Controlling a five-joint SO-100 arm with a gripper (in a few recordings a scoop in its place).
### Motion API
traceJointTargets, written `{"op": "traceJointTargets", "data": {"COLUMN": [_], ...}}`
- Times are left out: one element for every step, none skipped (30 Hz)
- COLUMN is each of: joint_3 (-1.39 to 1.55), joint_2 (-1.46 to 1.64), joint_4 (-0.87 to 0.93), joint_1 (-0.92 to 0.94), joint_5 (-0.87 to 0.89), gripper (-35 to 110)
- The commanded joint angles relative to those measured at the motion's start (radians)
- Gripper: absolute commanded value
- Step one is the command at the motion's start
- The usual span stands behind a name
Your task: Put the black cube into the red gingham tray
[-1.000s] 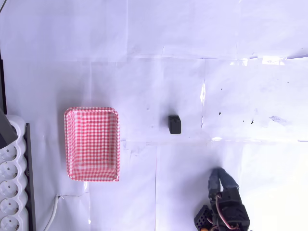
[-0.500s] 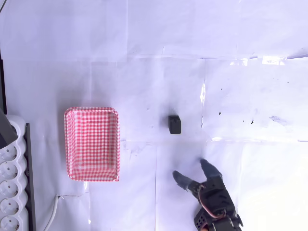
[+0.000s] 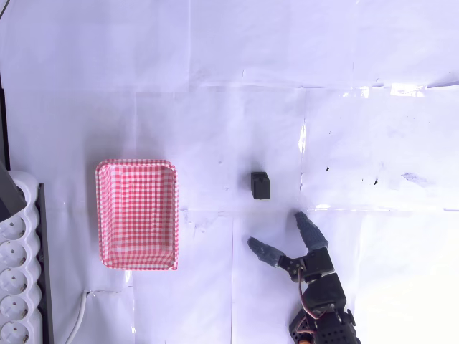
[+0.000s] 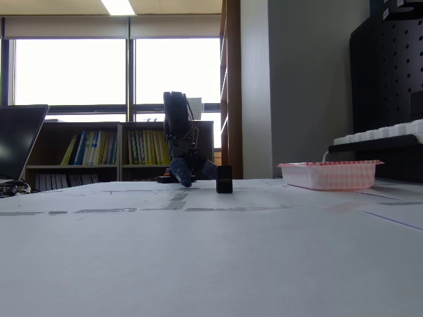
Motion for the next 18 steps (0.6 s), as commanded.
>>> {"op": "traceJointTargets", "data": {"joint_3": [0.015,0.021,0.029,0.038,0.041,0.044,0.052,0.06,0.078,0.091,0.109,0.124,0.144,0.163,0.184,0.202,0.219,0.236], "joint_2": [0.123,0.152,0.179,0.206,0.232,0.258,0.287,0.314,0.35,0.371,0.393,0.407,0.426,0.439,0.459,0.471,0.483,0.497], "joint_4": [-0.13,-0.146,-0.169,-0.186,-0.219,-0.255,-0.287,-0.313,-0.345,-0.359,-0.368,-0.376,-0.379,-0.38,-0.385,-0.385,-0.385,-0.385], "joint_1": [-0.018,-0.018,-0.018,-0.018,-0.018,-0.018,-0.018,-0.02,-0.023,-0.025,-0.025,-0.025,-0.026,-0.026,-0.028,-0.028,-0.029,-0.029], "joint_5": [0.017,0.023,0.023,0.023,0.014,0.003,-0.003,-0.005,-0.009,-0.009,-0.008,-0.008,-0.003,-0.002,-0.002,-0.002,-0.002,0.0], "gripper": [47,47,47,47,47,47,47,47,47,47,51,52,53,53,53,53,54,55]}}
